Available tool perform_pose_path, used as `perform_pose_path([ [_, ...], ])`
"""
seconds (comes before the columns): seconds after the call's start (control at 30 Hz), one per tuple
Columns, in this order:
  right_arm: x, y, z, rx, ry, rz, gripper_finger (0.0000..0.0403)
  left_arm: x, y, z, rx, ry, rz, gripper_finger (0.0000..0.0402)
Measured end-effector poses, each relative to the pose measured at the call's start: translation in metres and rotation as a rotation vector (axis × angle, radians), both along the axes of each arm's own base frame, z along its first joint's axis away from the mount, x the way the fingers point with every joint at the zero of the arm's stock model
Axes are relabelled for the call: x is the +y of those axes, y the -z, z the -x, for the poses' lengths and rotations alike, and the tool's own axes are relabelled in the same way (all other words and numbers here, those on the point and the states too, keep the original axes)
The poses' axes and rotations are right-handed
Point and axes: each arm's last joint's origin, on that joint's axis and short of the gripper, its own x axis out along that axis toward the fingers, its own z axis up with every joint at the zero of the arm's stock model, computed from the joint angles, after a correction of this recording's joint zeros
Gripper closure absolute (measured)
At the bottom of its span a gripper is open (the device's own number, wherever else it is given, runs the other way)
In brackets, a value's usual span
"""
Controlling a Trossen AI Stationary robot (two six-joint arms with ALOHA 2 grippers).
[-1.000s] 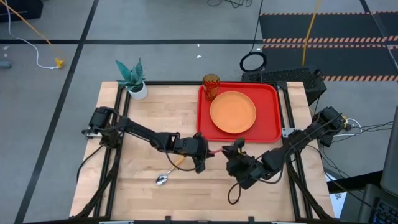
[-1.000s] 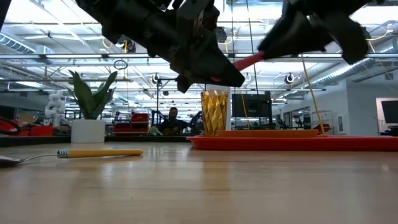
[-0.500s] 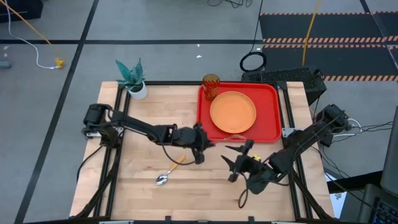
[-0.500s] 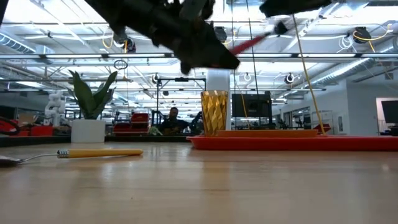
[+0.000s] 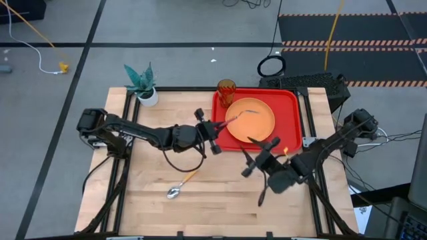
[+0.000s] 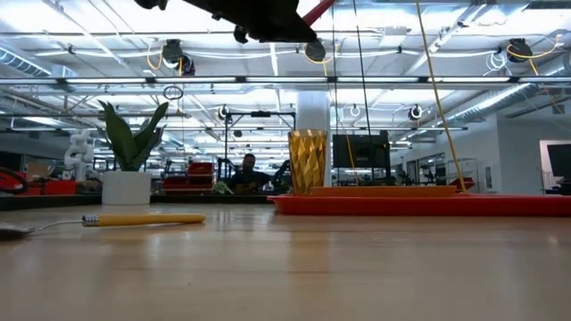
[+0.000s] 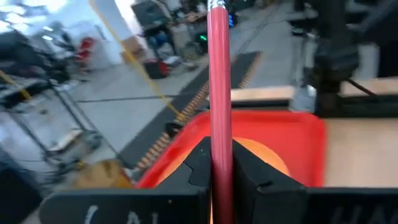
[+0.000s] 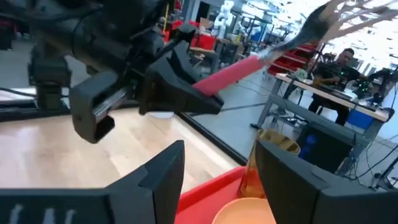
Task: Pick and place plate/cup/fork/spoon on tray
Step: Put the pink fork on the red serving tray to the right of the orange plate
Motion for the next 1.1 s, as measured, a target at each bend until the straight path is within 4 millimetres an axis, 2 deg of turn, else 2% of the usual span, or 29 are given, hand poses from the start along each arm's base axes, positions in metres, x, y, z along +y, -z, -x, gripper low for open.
perform_pose_path([
  [0.17,-0.017,-0.005,-0.015,-0.019,-0.046,-0.022,0.0231,-0.005,0.000,0.001,0.012,-0.057,-0.047,0.0373],
  [0.3,-0.031,0.006,-0.018,-0.110,-0.106,-0.024,0.0244,-0.014,-0.001,0.004,0.044,-0.141,-0.117,0.0372],
  [0.43,-0.051,0.019,-0.013,-0.286,-0.232,-0.048,0.0247,-0.018,0.000,0.007,0.075,-0.213,-0.160,0.0372],
  [0.63,-0.077,0.030,-0.011,-0.379,-0.276,-0.081,0.0248,-0.007,0.008,0.008,0.071,-0.256,-0.120,0.0372],
  [0.87,-0.104,0.022,-0.015,-0.532,-0.326,-0.132,0.0248,0.001,0.024,-0.001,0.103,-0.269,-0.165,0.0372],
  [1.1,-0.119,0.022,-0.016,-0.596,-0.281,-0.184,0.0248,0.002,0.024,-0.003,0.102,-0.313,-0.207,0.0371],
])
